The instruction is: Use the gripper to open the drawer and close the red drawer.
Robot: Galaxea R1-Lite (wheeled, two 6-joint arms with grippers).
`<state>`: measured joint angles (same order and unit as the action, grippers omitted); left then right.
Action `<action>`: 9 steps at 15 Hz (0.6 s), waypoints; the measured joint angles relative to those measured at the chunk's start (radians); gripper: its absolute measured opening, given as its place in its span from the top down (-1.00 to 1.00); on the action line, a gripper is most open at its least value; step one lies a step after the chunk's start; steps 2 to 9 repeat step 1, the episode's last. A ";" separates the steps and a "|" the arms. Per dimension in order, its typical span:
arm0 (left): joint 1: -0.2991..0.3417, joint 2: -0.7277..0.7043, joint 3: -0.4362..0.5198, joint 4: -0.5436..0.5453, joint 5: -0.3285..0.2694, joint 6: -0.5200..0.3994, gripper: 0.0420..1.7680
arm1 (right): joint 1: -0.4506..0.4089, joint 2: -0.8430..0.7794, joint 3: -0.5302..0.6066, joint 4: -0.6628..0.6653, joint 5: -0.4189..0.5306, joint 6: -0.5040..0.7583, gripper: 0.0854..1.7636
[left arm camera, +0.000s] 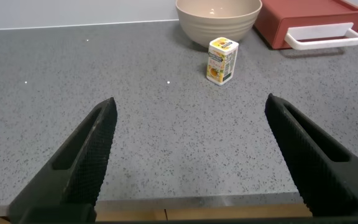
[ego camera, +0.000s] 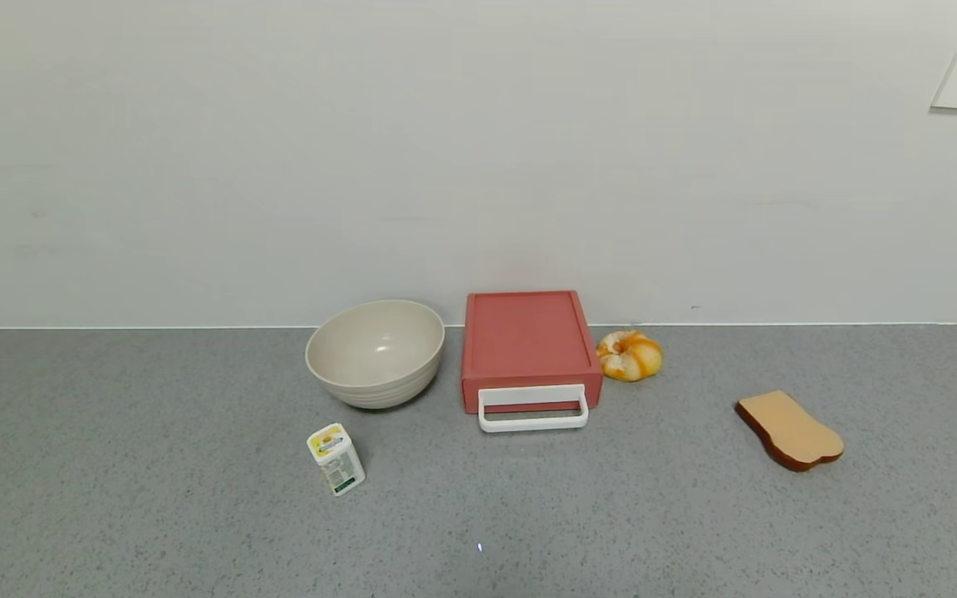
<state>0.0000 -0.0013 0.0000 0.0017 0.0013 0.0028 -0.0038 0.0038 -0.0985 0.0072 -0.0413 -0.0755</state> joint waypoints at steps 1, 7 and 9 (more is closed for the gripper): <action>0.000 0.000 0.000 0.000 0.000 0.000 -0.94 | 0.001 -0.002 0.031 -0.008 0.005 -0.003 -0.94; 0.000 0.000 0.000 0.000 0.000 0.000 -0.94 | 0.001 -0.002 0.031 -0.008 0.005 -0.003 -0.94; 0.000 0.000 0.000 0.000 0.000 0.000 -0.94 | 0.001 -0.002 0.031 -0.008 0.005 -0.003 -0.94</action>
